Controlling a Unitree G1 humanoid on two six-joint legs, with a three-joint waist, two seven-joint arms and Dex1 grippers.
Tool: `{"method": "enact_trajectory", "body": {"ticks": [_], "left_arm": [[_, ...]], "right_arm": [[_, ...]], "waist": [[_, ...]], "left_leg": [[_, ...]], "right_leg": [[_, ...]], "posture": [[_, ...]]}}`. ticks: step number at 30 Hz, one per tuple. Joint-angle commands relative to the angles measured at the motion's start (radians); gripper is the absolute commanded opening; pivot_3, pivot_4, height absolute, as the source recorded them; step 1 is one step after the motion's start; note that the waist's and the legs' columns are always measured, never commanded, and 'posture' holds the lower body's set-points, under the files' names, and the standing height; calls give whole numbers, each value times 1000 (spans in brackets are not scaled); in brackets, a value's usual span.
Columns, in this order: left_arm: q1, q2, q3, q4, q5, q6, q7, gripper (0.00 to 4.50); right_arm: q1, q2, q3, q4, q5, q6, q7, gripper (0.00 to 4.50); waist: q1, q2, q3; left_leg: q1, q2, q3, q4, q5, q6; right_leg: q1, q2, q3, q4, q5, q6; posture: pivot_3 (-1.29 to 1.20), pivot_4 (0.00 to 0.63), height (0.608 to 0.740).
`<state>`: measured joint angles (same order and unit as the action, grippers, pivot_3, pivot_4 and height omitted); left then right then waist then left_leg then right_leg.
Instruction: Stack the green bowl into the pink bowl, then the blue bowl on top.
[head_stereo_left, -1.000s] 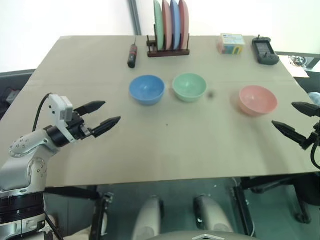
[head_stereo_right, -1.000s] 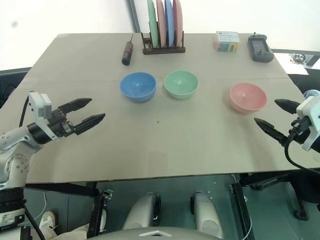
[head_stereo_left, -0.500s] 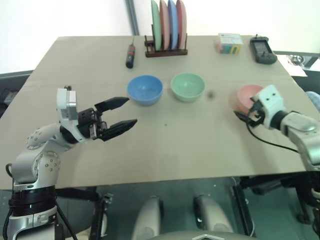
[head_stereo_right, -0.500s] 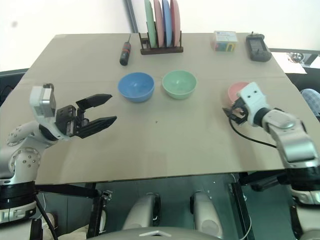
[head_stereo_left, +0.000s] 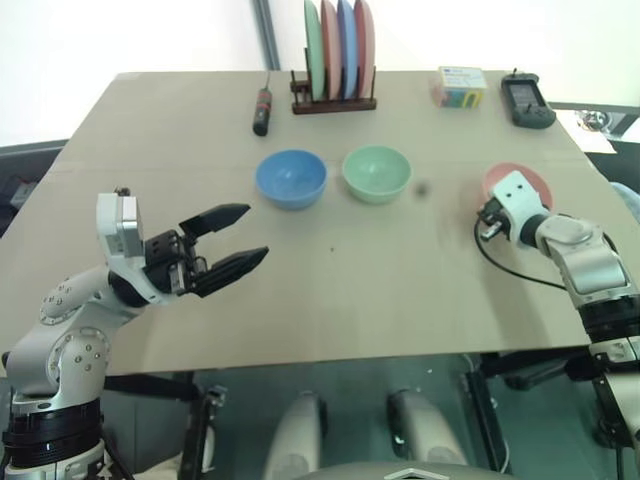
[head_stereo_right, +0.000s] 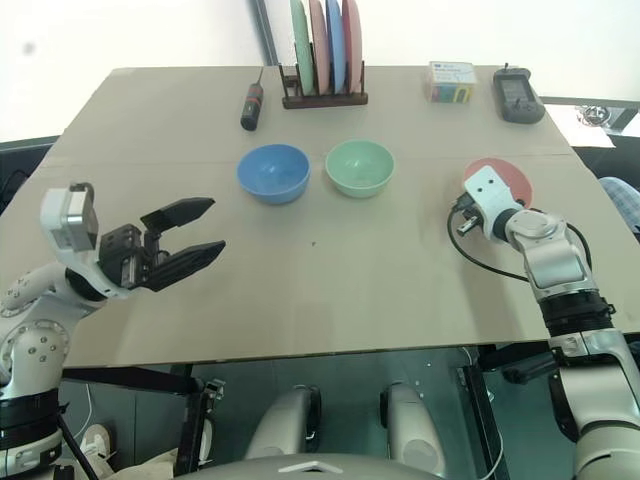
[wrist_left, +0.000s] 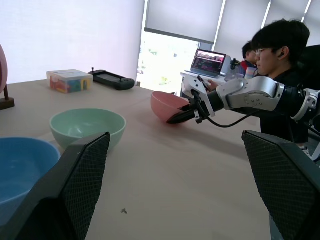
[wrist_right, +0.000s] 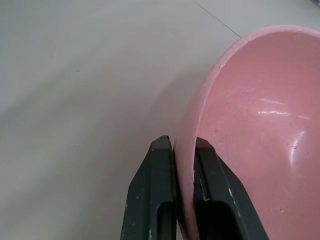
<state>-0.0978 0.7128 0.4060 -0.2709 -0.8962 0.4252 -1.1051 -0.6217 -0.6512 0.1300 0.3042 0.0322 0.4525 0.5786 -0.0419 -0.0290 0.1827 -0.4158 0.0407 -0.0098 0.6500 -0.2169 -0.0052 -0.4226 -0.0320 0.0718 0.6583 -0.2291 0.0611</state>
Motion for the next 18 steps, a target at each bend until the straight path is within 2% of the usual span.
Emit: {"method": "enact_trajectory", "body": {"ticks": [1,4,8,12,16,18], "left_arm": [[1,-3,23,-37,-11,-17,4,4500],[5,-6,23,-31,-6,-22,2,4500],[7,-9,21,-25,-2,-26,-2,4500],[3,5,26,-12,-3,-21,-14,4500],[-4,20,33,-1,-3,-17,-22,4500],[0,29,35,-3,-5,-10,-25,4500]], "right_arm": [[-12,-8,-14,-132,14,13,51,128],[56,-8,34,-398,129,108,203,128],[106,54,167,-677,212,245,263,128],[53,153,291,-676,174,279,240,128],[-15,225,355,-554,143,270,245,128],[-45,252,385,-492,151,277,286,791]], "waist": [[0,0,0],[-2,0,0],[-2,0,0],[-1,0,0],[2,-1,0],[3,-1,0]], "left_leg": [[0,0,0,0,0,0],[0,0,0,-1,0,0],[0,2,-2,-3,0,0],[0,2,-2,-1,0,0],[0,2,-1,2,0,0],[0,2,-1,2,0,0]], "right_leg": [[0,0,0,0,0,0],[-1,0,0,0,2,3],[-1,2,-1,0,2,3],[-1,2,-1,0,-1,0],[0,1,-1,0,-1,-1],[0,1,-1,0,-1,-1]], "posture": [[0,150,740],[0,150,740],[0,150,740],[0,150,740],[0,150,740],[0,150,740]]}}
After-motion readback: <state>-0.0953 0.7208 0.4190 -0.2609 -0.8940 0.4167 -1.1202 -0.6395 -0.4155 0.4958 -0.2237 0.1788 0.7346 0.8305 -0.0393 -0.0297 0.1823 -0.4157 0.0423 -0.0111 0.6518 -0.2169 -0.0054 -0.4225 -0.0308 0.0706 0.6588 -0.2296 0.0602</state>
